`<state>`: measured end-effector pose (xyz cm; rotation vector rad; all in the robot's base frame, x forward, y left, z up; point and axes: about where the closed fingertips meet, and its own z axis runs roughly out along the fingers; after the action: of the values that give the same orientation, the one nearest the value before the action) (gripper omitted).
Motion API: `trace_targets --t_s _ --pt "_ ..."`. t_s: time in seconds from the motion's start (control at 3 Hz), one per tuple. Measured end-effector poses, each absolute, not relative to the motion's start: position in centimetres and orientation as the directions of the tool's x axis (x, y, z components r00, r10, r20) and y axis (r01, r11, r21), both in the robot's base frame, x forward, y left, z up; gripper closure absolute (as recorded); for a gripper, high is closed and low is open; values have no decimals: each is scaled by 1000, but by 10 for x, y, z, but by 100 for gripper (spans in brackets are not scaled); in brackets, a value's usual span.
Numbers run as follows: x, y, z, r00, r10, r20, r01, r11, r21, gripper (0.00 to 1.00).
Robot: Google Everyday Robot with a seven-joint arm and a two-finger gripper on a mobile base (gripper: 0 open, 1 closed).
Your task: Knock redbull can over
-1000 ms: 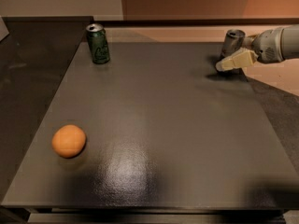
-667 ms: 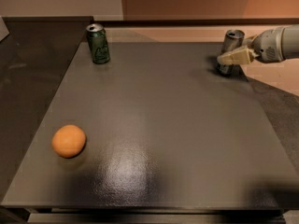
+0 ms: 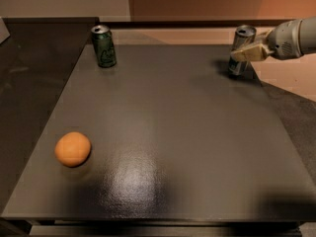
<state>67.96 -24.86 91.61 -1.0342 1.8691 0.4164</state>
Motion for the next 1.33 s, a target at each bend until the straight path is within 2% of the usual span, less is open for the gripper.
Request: trace_targets --t_s 0.33,1.0,1.33 --pt "670 -231 929 -231 -593 -772 -820 546 -174 100" --pt "654 -212 928 -327 -798 -506 -856 477 -199 100" --pt "651 -210 929 -344 -832 -436 -863 463 -202 100"
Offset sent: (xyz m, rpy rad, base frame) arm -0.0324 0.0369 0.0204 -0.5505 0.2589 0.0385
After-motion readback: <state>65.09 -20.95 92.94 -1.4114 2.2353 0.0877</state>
